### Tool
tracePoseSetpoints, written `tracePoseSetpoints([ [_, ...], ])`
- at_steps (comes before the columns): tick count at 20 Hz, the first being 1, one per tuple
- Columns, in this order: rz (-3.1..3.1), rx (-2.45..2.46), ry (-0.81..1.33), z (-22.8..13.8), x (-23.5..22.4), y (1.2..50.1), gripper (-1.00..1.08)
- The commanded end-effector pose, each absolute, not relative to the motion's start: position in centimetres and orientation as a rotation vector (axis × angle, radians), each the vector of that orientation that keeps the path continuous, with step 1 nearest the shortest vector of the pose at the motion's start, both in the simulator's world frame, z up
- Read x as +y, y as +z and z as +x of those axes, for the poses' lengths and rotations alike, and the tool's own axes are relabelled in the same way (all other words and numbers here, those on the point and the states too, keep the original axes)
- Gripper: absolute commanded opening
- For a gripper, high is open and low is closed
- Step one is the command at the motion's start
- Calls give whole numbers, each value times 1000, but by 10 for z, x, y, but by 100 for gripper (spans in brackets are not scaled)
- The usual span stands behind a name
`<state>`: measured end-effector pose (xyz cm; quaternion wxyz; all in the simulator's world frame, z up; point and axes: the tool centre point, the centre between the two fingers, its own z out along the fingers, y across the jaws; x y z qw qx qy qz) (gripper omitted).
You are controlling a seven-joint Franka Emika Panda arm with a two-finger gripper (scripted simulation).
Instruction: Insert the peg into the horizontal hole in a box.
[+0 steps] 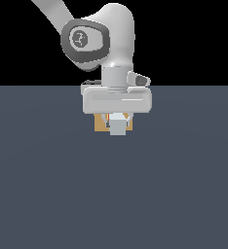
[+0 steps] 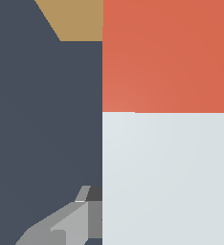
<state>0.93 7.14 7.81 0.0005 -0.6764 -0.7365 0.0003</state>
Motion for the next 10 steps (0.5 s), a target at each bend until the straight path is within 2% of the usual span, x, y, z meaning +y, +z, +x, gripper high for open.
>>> tracePoseSetpoints([
  [1, -2124, -2313, 1, 9, 71, 78, -100],
  [10, -2125, -2314, -1, 5, 107, 79, -100],
])
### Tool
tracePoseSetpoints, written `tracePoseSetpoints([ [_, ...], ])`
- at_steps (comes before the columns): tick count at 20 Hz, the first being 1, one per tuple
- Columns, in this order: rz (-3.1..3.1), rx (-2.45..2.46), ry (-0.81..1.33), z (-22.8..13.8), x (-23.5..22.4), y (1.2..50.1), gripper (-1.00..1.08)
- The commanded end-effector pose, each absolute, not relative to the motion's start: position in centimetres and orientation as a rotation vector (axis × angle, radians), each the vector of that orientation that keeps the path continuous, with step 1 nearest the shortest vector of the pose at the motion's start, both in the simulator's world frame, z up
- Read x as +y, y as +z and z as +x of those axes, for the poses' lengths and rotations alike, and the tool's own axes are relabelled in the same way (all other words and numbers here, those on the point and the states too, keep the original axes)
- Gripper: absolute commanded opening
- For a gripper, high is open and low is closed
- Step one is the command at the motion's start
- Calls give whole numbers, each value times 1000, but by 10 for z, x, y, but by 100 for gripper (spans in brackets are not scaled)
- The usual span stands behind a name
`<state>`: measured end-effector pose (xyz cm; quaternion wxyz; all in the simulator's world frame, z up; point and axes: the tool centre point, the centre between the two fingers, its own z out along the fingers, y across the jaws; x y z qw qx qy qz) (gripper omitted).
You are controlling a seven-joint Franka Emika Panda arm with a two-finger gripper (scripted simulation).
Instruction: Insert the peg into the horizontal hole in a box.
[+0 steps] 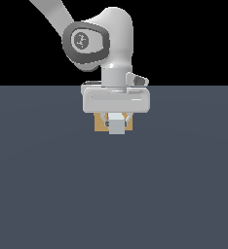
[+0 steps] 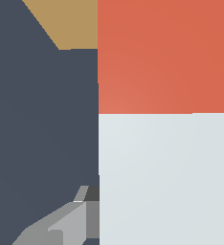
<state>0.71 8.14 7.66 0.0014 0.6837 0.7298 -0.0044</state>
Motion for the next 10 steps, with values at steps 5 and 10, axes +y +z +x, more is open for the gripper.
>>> tracePoseSetpoints([
  [5, 2124, 2314, 3, 2, 143, 80, -100],
  [10, 2124, 2313, 4, 1, 159, 80, -100],
])
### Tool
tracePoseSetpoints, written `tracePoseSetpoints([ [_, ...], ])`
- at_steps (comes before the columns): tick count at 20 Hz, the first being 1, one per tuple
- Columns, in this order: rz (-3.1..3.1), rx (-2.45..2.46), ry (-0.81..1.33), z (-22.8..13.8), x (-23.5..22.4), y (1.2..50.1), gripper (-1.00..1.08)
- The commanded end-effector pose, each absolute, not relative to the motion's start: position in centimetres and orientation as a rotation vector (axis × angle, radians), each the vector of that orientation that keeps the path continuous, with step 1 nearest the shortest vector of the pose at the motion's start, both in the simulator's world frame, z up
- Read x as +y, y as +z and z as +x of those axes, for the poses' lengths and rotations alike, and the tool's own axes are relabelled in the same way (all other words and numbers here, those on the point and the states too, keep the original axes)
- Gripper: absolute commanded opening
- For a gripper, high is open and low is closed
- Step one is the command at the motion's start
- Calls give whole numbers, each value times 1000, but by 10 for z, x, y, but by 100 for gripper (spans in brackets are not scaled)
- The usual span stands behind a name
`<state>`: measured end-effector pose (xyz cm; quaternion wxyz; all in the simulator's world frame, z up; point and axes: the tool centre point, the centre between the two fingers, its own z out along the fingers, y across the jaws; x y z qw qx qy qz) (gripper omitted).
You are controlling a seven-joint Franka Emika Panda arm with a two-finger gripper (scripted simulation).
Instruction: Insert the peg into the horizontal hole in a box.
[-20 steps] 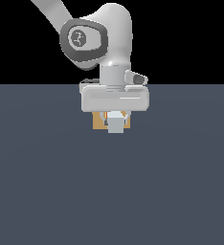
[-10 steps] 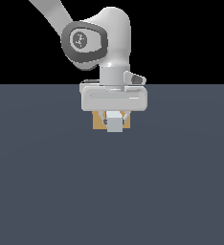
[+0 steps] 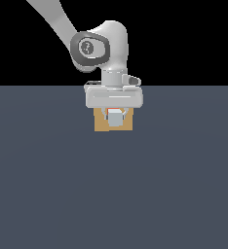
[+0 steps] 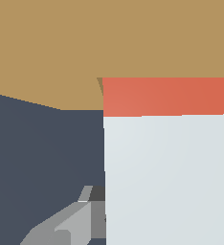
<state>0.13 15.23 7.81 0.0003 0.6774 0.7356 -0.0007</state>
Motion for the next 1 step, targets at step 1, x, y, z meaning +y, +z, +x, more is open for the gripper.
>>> tracePoseSetpoints([
  [1, 2124, 2313, 4, 1, 160, 80, -100],
])
